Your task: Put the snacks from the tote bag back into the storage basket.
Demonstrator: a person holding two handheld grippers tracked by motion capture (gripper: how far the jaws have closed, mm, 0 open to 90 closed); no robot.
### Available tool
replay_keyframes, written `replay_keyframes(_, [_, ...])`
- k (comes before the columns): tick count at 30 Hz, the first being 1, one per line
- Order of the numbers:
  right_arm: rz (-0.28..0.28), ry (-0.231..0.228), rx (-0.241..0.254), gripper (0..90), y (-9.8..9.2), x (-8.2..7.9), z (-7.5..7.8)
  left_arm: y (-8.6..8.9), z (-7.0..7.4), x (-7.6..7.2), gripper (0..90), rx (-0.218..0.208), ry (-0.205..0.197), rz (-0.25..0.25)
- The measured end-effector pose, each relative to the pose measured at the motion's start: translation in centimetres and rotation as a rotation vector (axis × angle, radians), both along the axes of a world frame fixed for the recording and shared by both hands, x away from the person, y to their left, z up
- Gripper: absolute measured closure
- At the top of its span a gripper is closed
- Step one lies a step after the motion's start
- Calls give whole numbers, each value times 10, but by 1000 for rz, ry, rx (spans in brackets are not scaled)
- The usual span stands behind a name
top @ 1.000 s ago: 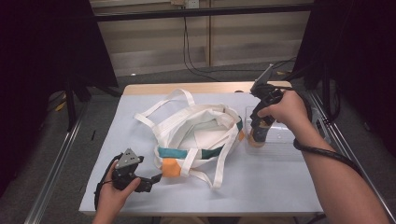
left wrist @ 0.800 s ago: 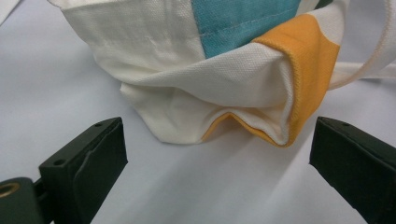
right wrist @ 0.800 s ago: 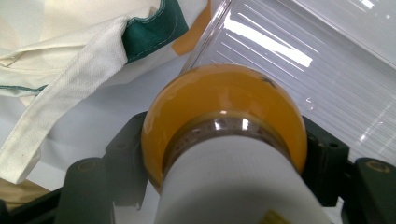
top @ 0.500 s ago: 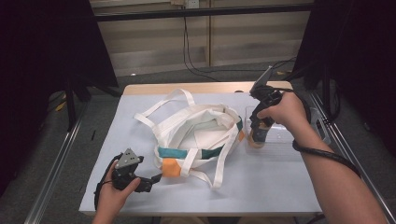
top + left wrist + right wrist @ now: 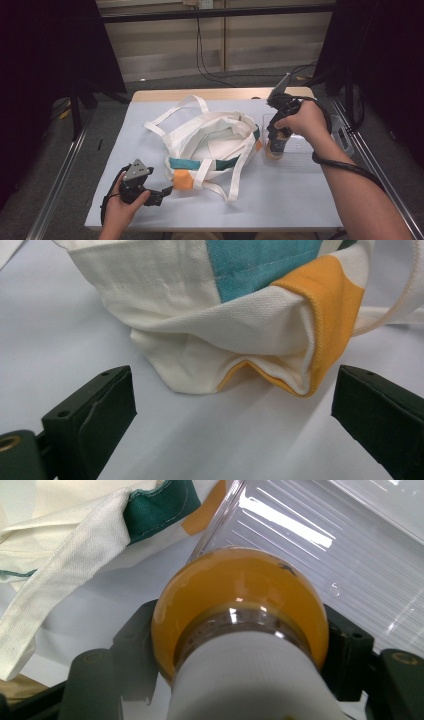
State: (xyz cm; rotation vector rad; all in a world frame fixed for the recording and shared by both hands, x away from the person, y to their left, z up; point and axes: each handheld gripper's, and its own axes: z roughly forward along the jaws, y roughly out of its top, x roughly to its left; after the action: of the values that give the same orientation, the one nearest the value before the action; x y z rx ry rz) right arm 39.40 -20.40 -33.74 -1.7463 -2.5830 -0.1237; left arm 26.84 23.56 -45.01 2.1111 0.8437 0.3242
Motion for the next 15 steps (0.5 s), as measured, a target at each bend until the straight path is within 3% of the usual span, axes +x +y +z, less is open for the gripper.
replay_keyframes(15, [2, -1, -5, 306, 1, 0, -6, 0, 0, 0, 37, 9, -5, -1])
